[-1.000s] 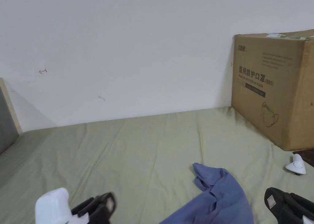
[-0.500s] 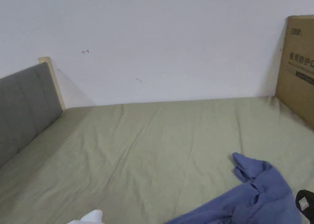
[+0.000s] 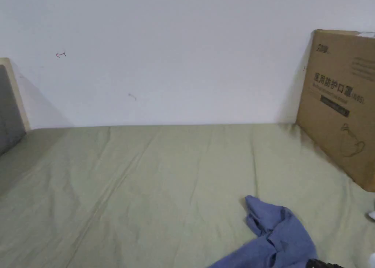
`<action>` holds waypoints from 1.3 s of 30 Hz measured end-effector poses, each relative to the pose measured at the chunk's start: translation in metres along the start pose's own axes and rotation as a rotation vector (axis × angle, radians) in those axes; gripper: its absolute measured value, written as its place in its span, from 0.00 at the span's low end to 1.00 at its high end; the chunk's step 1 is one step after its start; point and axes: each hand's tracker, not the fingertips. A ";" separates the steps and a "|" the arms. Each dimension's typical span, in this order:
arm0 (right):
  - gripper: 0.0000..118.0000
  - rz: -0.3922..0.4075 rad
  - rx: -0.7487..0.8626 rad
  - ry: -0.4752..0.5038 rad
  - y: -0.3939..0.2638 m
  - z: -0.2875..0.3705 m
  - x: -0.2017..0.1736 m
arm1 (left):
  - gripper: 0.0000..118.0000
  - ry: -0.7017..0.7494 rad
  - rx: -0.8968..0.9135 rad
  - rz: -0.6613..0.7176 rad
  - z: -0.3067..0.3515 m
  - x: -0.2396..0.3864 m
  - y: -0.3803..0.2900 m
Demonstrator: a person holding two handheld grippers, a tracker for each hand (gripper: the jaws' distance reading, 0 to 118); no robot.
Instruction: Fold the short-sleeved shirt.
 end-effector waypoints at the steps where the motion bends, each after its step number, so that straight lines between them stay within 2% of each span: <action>1: 0.00 -0.009 -0.015 0.006 0.007 -0.012 0.008 | 0.04 -0.117 0.008 0.081 0.003 -0.004 0.002; 2: 0.00 -0.007 -0.025 0.008 0.016 -0.024 0.015 | 0.04 -0.222 0.027 0.172 0.007 -0.006 0.005; 3: 0.00 0.004 -0.048 0.012 0.026 -0.041 0.024 | 0.04 -0.259 0.057 0.247 0.011 -0.015 0.009; 5: 0.00 0.030 -0.131 0.005 0.049 -0.082 0.044 | 0.04 -0.218 0.129 0.264 0.024 -0.023 0.020; 7: 0.02 0.011 -0.222 -0.033 0.069 -0.126 0.062 | 0.04 -0.174 0.185 0.246 0.037 -0.034 0.032; 8: 0.27 -0.017 -0.252 -0.068 0.078 -0.150 0.073 | 0.04 -0.157 0.218 0.253 0.043 -0.042 0.037; 9: 0.77 -0.062 -0.279 -0.110 0.084 -0.172 0.083 | 0.04 -0.152 0.244 0.267 0.047 -0.049 0.042; 10: 0.96 -0.098 -0.362 -0.136 0.089 -0.198 0.094 | 0.04 -0.143 0.264 0.286 0.051 -0.058 0.045; 11: 0.99 -0.153 -0.377 -0.118 0.093 -0.218 0.106 | 0.04 -0.133 0.272 0.298 0.054 -0.067 0.048; 12: 0.99 -0.191 -0.391 -0.134 0.095 -0.234 0.114 | 0.04 -0.119 0.273 0.305 0.055 -0.073 0.051; 14: 0.98 -0.175 -0.536 -0.211 0.094 -0.276 0.126 | 0.04 -0.103 0.273 0.324 0.055 -0.085 0.055; 16: 0.95 -0.108 -0.706 -0.274 0.082 -0.305 0.128 | 0.04 -0.111 0.255 0.341 0.049 -0.092 0.056; 18: 0.78 -0.031 -0.784 -0.241 0.068 -0.316 0.123 | 0.04 -0.107 0.239 0.348 0.042 -0.092 0.054; 19: 0.74 0.082 -0.769 -0.315 0.067 -0.313 0.114 | 0.04 -0.104 0.227 0.349 0.038 -0.092 0.053; 20: 0.58 0.124 -0.713 -0.269 0.070 -0.302 0.103 | 0.04 -0.102 0.217 0.349 0.036 -0.092 0.053; 21: 0.18 0.133 -0.701 -0.236 0.075 -0.297 0.100 | 0.04 -0.101 0.213 0.350 0.035 -0.092 0.053; 22: 0.02 0.152 -0.690 -0.220 0.080 -0.289 0.098 | 0.04 -0.104 0.212 0.353 0.036 -0.093 0.053; 25: 0.02 0.080 -0.620 -0.148 0.097 -0.250 0.094 | 0.04 -0.122 0.235 0.366 0.046 -0.095 0.059; 28: 0.02 0.042 -0.454 -0.028 0.128 -0.196 0.081 | 0.04 -0.158 0.286 0.352 0.070 -0.096 0.077; 30: 0.02 0.048 -0.370 -0.011 0.154 -0.160 0.071 | 0.04 -0.157 0.357 0.318 0.095 -0.100 0.097; 36: 0.02 -0.005 -0.179 0.052 0.245 -0.077 0.052 | 0.04 -0.107 0.593 0.174 0.181 -0.115 0.187; 39: 0.02 0.008 -0.118 0.053 0.286 -0.056 0.041 | 0.04 -0.093 0.619 0.146 0.211 -0.125 0.239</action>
